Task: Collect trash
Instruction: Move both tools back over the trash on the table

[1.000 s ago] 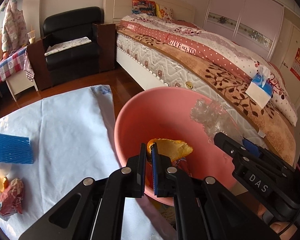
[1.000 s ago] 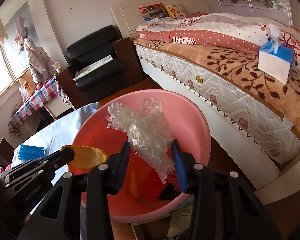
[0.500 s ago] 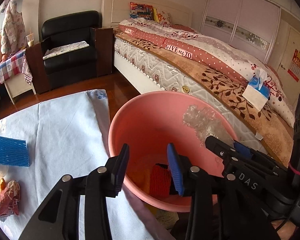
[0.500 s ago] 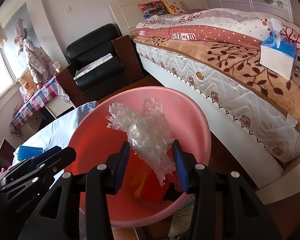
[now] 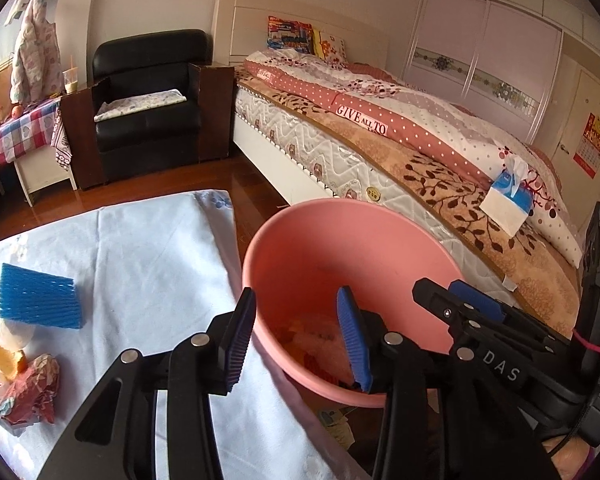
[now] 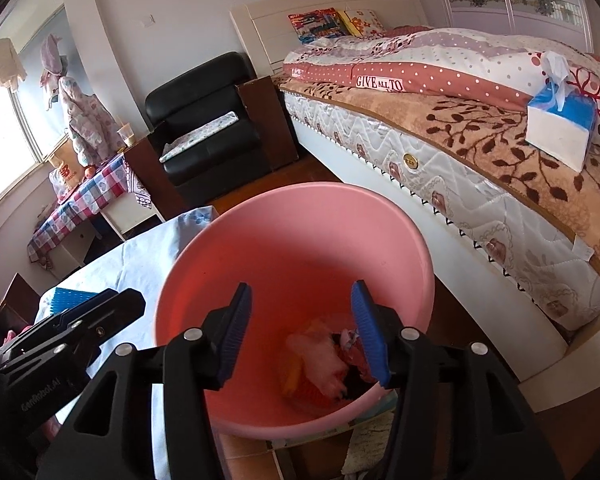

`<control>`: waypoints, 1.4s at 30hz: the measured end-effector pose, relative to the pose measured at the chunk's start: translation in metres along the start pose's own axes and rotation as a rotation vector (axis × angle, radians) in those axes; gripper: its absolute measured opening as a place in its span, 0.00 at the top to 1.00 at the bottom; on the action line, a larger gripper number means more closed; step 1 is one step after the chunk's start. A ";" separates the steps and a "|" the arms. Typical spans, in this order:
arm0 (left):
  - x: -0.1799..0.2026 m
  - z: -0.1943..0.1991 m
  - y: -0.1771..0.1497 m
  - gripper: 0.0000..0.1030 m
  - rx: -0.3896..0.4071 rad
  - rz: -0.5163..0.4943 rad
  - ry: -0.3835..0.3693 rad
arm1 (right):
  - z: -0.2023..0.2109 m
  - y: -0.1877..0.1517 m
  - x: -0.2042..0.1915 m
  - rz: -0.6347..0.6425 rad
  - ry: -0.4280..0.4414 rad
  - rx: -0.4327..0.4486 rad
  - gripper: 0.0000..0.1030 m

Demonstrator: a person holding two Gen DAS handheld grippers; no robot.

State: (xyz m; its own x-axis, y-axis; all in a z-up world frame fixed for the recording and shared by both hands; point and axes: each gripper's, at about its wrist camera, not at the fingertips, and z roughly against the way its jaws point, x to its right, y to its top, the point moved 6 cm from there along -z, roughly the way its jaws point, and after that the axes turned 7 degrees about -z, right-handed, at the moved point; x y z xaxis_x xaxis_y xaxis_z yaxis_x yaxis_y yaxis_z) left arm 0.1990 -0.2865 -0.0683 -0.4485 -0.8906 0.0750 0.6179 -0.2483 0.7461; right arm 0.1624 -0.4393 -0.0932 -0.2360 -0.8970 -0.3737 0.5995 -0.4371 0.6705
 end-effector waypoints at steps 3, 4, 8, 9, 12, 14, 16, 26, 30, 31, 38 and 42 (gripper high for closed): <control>-0.006 0.010 -0.002 0.60 0.009 0.011 0.013 | 0.008 -0.003 -0.009 0.022 0.000 0.013 0.49; -0.008 0.014 -0.003 0.60 0.012 0.014 0.020 | 0.012 -0.003 -0.014 0.030 0.000 0.022 0.49; -0.018 0.032 -0.011 0.60 0.022 0.007 0.047 | 0.022 -0.009 -0.027 0.037 0.019 0.032 0.49; -0.021 0.038 -0.013 0.60 0.026 0.005 0.056 | 0.024 -0.012 -0.032 0.039 0.026 0.031 0.49; -0.030 0.052 -0.018 0.60 0.037 0.003 0.079 | 0.029 -0.018 -0.044 0.048 0.045 0.028 0.49; -0.040 0.064 -0.022 0.60 0.048 0.008 0.098 | 0.033 -0.024 -0.055 0.059 0.061 0.028 0.49; -0.049 0.075 -0.026 0.60 0.058 0.023 0.110 | 0.037 -0.030 -0.065 0.067 0.073 0.025 0.49; -0.110 0.133 -0.050 0.60 0.098 0.097 0.197 | 0.047 -0.061 -0.115 0.119 0.130 -0.004 0.49; -0.137 0.152 -0.063 0.60 0.105 0.130 0.231 | 0.049 -0.072 -0.130 0.124 0.149 -0.017 0.49; -0.146 0.158 -0.068 0.60 0.106 0.141 0.244 | 0.049 -0.074 -0.133 0.126 0.153 -0.022 0.49; -0.197 0.183 -0.100 0.60 0.100 0.201 0.308 | 0.044 -0.093 -0.165 0.165 0.185 -0.075 0.49; -0.222 0.192 -0.122 0.60 0.086 0.240 0.335 | 0.039 -0.101 -0.181 0.182 0.208 -0.102 0.49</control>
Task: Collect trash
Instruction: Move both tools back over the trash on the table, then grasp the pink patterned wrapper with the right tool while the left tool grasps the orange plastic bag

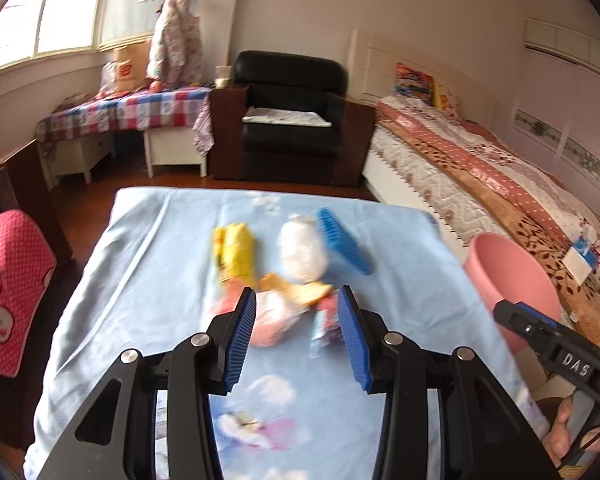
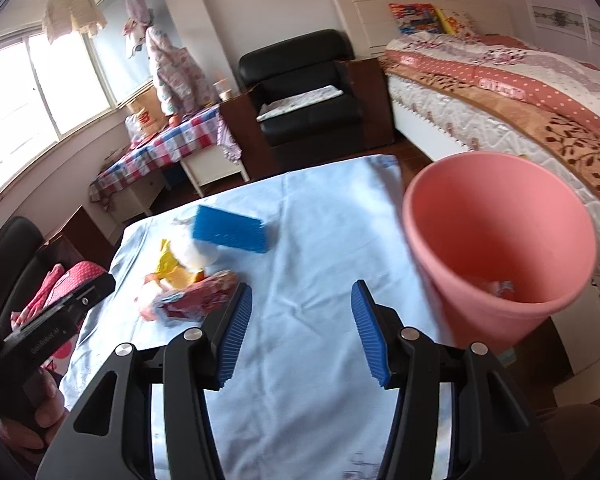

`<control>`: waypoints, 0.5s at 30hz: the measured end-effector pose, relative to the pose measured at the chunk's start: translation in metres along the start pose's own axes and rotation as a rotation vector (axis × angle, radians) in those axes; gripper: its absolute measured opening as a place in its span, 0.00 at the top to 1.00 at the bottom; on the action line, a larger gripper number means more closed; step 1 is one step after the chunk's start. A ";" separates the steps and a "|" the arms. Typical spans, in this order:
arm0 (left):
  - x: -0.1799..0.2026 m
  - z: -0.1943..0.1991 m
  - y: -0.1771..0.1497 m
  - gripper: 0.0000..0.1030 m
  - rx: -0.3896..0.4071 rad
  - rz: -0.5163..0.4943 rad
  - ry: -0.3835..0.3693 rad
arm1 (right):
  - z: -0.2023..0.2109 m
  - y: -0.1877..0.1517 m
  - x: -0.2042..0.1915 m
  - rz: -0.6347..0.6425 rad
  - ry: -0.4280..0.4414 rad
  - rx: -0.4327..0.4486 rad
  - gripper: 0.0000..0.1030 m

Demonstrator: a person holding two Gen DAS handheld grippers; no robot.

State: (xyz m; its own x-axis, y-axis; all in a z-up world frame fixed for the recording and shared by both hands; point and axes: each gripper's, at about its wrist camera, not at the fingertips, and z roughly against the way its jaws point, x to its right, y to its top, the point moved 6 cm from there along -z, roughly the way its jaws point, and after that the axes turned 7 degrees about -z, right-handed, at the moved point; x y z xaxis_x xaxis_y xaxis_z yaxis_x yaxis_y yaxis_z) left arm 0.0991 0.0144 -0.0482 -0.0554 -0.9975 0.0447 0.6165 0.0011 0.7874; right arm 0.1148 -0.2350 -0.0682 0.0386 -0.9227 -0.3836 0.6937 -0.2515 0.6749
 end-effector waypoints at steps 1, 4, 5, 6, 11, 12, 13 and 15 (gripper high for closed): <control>-0.008 0.000 -0.004 0.60 -0.004 0.008 0.006 | -0.003 -0.002 -0.006 0.005 0.006 -0.008 0.49; -0.026 0.001 -0.011 0.60 -0.012 0.025 0.019 | -0.014 -0.006 -0.022 0.014 0.026 -0.038 0.49; -0.031 0.000 -0.013 0.60 -0.015 0.030 0.022 | -0.018 -0.007 -0.027 0.013 0.033 -0.051 0.49; -0.038 0.000 -0.016 0.60 -0.018 0.038 0.025 | -0.021 -0.008 -0.032 0.011 0.041 -0.063 0.49; -0.056 -0.004 -0.023 0.60 -0.031 0.067 0.024 | -0.043 -0.012 -0.060 -0.009 0.079 -0.128 0.49; -0.060 -0.006 -0.025 0.60 -0.036 0.073 0.021 | -0.048 -0.013 -0.065 -0.017 0.082 -0.142 0.49; -0.060 -0.007 -0.026 0.60 -0.042 0.077 0.019 | -0.052 -0.013 -0.068 -0.025 0.083 -0.155 0.49; -0.063 -0.012 -0.030 0.60 -0.063 0.087 0.005 | -0.061 -0.014 -0.077 -0.042 0.093 -0.179 0.49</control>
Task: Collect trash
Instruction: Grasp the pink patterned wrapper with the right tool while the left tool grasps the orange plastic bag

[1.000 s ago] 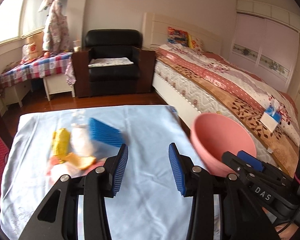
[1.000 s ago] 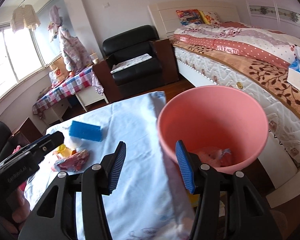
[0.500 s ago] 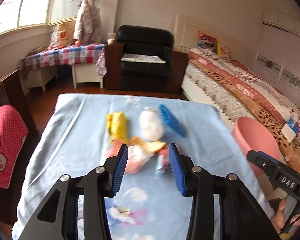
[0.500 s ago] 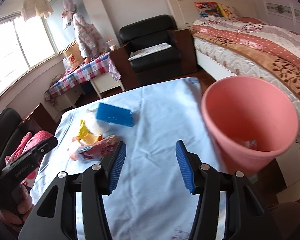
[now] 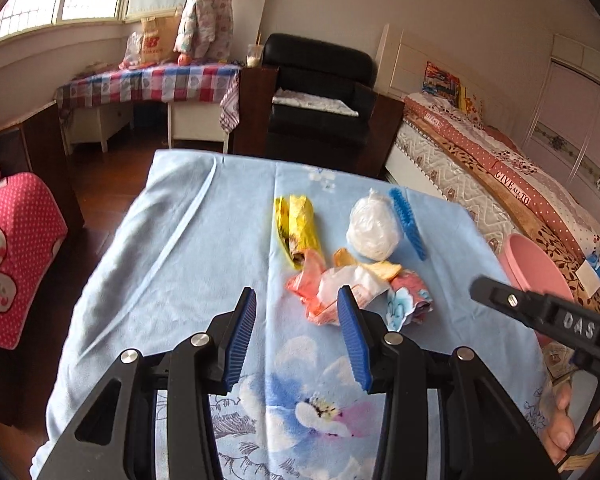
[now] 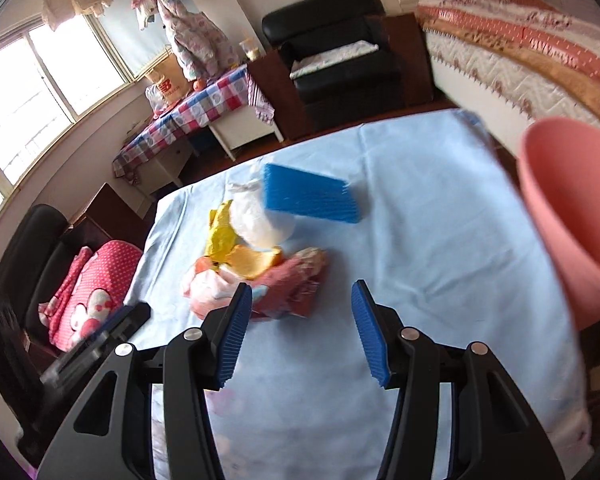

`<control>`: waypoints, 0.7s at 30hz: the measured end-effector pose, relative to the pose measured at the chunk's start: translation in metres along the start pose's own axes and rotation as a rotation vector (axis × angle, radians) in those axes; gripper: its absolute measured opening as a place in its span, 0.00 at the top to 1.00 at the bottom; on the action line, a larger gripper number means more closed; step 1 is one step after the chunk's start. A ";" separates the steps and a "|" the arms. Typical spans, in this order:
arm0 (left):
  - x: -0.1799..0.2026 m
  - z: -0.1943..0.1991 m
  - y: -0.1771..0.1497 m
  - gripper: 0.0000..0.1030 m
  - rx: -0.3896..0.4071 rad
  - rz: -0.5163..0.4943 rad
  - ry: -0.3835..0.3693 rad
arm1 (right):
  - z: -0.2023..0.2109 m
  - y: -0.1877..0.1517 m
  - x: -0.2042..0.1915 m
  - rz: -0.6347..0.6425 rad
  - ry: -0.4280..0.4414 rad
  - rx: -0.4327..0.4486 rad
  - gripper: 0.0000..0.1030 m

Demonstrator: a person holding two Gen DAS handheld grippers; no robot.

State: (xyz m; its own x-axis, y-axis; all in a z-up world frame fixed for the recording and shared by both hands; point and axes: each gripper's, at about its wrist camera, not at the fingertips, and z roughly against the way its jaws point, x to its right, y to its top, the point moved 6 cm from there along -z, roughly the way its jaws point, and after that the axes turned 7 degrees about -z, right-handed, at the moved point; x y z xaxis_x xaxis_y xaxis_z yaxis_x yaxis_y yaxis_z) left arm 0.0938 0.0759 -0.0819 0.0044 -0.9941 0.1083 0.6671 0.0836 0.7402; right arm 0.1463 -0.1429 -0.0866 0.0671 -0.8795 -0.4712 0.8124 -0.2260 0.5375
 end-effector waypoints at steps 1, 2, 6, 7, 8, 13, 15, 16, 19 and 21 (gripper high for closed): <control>-0.001 -0.002 -0.002 0.60 -0.008 0.004 -0.005 | -0.006 0.001 -0.004 -0.011 0.000 -0.010 0.49; -0.002 -0.004 -0.003 0.60 -0.016 0.010 -0.010 | -0.011 0.001 -0.006 -0.020 0.000 -0.020 0.49; -0.006 -0.013 -0.005 0.60 -0.037 0.031 -0.024 | -0.034 0.001 -0.012 -0.052 -0.017 -0.066 0.49; -0.004 -0.016 -0.005 0.60 -0.042 0.039 -0.030 | -0.039 0.000 -0.012 -0.054 -0.029 -0.072 0.49; -0.004 -0.018 -0.004 0.60 -0.046 0.047 -0.037 | -0.045 -0.001 -0.011 -0.058 -0.044 -0.083 0.49; -0.001 -0.034 -0.003 0.58 -0.080 0.079 -0.069 | -0.062 -0.010 -0.007 -0.068 -0.047 -0.131 0.49; 0.002 -0.041 -0.002 0.57 -0.095 0.089 -0.081 | -0.060 -0.011 -0.005 -0.049 -0.047 -0.126 0.59; 0.003 -0.043 -0.002 0.57 -0.099 0.091 -0.084 | -0.060 -0.012 -0.004 -0.040 -0.048 -0.129 0.66; 0.006 -0.050 0.001 0.52 -0.101 0.106 -0.093 | -0.056 -0.013 0.001 -0.015 -0.050 -0.135 0.78; 0.006 -0.055 0.004 0.50 -0.106 0.125 -0.098 | -0.053 -0.013 0.004 -0.002 -0.051 -0.127 0.81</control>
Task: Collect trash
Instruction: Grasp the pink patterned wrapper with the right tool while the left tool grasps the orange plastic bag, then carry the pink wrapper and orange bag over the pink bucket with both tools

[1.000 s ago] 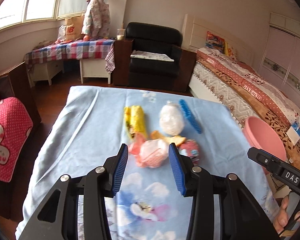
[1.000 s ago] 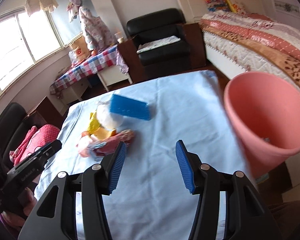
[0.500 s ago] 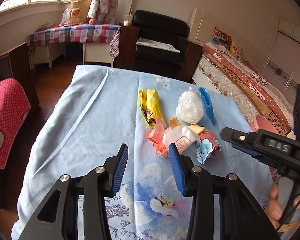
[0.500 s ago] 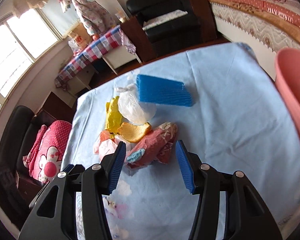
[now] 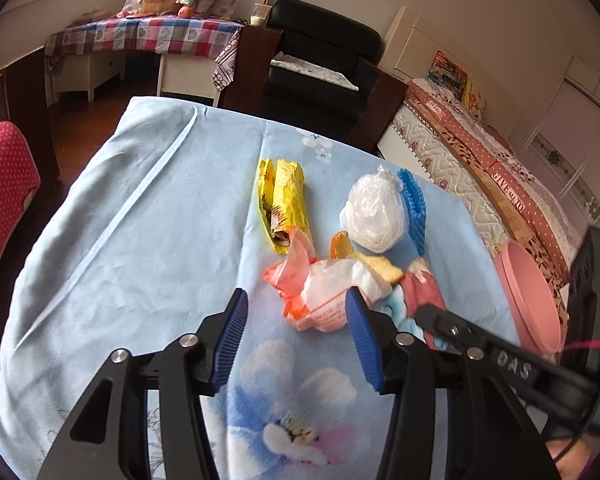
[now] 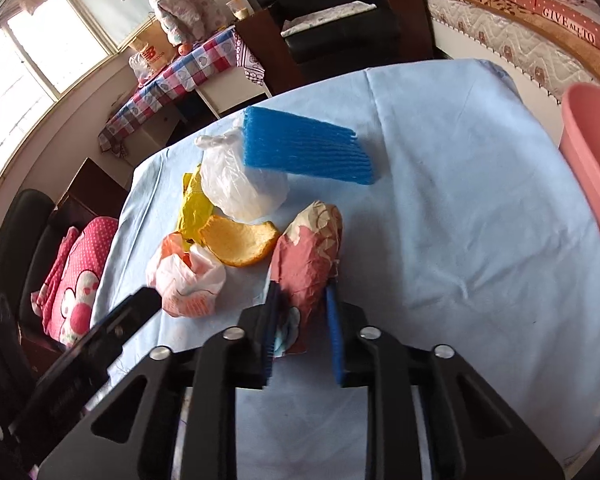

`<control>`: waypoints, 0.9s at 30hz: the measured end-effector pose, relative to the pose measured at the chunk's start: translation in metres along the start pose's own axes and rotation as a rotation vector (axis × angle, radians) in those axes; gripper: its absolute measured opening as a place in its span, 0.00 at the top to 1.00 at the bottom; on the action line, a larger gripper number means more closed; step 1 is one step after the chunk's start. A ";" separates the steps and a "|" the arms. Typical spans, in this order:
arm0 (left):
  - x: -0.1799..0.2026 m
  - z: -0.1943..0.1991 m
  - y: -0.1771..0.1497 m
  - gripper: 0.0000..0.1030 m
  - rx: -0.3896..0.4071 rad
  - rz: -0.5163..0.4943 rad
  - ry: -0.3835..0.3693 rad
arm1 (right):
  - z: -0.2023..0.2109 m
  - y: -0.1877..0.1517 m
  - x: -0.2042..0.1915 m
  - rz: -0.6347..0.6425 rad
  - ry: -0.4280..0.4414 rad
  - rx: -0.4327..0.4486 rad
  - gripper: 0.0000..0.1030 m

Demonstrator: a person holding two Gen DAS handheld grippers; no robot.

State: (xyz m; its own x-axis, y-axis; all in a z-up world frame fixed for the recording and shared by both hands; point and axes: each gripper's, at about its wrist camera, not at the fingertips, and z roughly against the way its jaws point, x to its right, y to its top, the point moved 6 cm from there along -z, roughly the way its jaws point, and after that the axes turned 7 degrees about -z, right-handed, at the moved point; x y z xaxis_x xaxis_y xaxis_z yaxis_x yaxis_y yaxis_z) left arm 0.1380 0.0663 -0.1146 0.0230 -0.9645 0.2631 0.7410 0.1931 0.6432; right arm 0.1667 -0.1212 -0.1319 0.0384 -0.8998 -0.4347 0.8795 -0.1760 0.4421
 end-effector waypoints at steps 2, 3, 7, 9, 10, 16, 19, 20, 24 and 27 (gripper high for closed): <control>0.000 -0.005 0.002 0.50 -0.012 0.016 -0.008 | 0.005 0.000 0.003 0.007 0.000 0.008 0.85; 0.001 -0.007 0.003 0.49 -0.020 0.021 -0.011 | 0.007 0.000 0.004 0.011 -0.001 0.012 0.85; 0.008 -0.018 0.004 0.49 -0.052 0.018 -0.007 | 0.014 -0.003 0.009 0.040 -0.012 0.023 0.87; 0.014 -0.023 0.005 0.49 -0.056 0.013 0.002 | 0.016 -0.004 0.012 0.049 -0.014 0.026 0.87; 0.015 -0.024 0.004 0.49 -0.054 0.010 0.007 | 0.017 -0.005 0.013 0.050 -0.013 0.026 0.87; 0.023 -0.026 0.004 0.55 -0.043 -0.011 0.047 | 0.022 -0.006 0.019 0.050 -0.006 0.033 0.88; 0.024 -0.024 0.003 0.62 -0.034 -0.031 0.073 | 0.026 -0.006 0.021 0.053 -0.007 0.042 0.88; 0.025 -0.024 0.002 0.63 -0.033 -0.035 0.079 | 0.027 -0.006 0.022 0.050 -0.006 0.042 0.88; 0.026 -0.020 0.002 0.65 -0.028 -0.037 0.095 | 0.032 -0.008 0.027 0.038 -0.002 0.050 0.88; 0.028 -0.009 0.004 0.66 -0.003 -0.046 0.100 | 0.039 -0.007 0.030 0.036 0.001 0.062 0.88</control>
State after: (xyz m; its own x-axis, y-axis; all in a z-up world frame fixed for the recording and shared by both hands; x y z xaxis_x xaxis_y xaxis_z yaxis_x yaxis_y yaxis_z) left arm 0.1475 0.0383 -0.1114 0.0554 -0.9855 0.1603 0.7448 0.1477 0.6507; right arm 0.1437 -0.1628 -0.1179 0.0701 -0.9055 -0.4186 0.8467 -0.1678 0.5049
